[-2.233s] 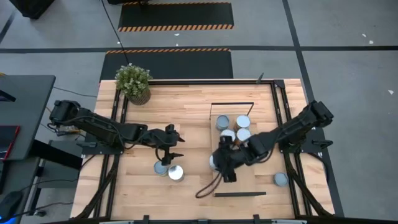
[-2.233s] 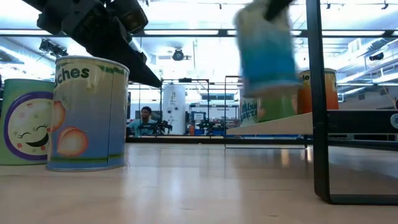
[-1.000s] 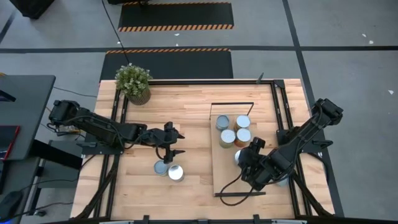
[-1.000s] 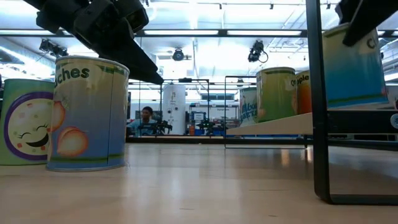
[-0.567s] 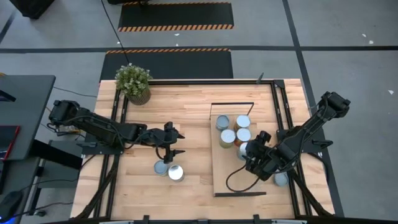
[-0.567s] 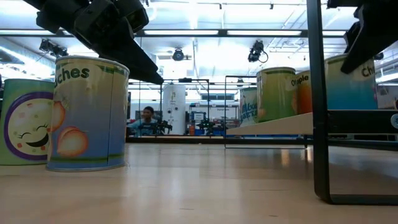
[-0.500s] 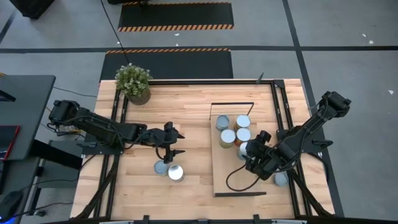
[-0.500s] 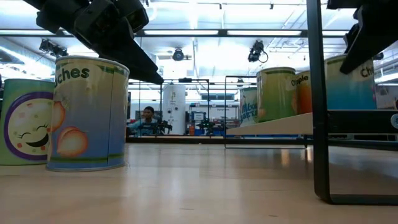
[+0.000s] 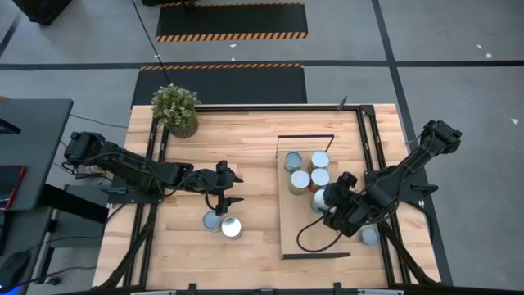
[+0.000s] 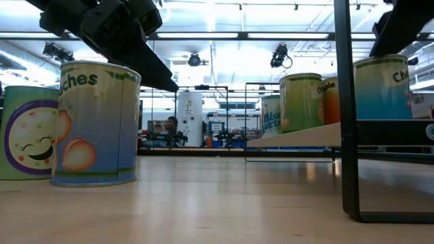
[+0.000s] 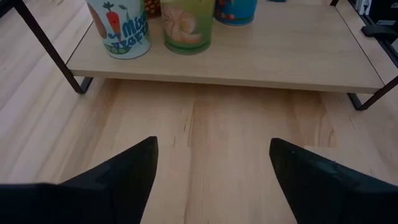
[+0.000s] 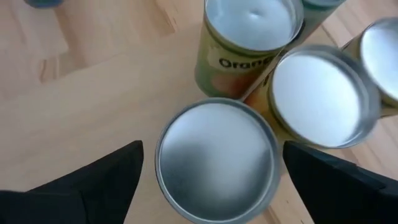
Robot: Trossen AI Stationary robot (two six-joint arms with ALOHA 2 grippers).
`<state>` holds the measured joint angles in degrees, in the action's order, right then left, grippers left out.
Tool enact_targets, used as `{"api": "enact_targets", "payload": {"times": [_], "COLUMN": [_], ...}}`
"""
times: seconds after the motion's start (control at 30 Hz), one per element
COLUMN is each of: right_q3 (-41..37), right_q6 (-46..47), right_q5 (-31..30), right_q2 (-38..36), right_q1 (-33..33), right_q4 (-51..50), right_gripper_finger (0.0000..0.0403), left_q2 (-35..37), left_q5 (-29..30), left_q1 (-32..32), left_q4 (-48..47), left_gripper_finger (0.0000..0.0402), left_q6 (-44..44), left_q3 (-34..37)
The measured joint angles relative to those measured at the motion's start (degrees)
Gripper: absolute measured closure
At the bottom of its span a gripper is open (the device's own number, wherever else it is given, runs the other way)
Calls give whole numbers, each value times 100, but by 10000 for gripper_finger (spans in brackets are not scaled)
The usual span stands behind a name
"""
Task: Pick and place cans onto a shelf
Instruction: Put the canned cherries can on the shelf, then put the canned peaches can on the shelf
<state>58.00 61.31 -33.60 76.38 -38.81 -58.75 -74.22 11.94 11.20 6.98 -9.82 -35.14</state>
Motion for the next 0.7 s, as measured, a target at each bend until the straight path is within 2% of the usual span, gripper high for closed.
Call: {"api": "enact_targets", "payload": {"times": [0.23,0.7], "right_q3": [304,633], "right_q6": [-65,-169], "right_q5": [-291,-292], "right_q2": [0,1], "right_q1": [0,-3], "right_q4": [-415,-526], "right_gripper_finger": [11,11], "left_q2": [0,0], "left_q5": [-2,-130], "left_q1": [1,0], "left_q4": [-7,-43], "left_gripper_finger": [88,88], "left_q6": [3,-3], "left_q3": [0,0]}}
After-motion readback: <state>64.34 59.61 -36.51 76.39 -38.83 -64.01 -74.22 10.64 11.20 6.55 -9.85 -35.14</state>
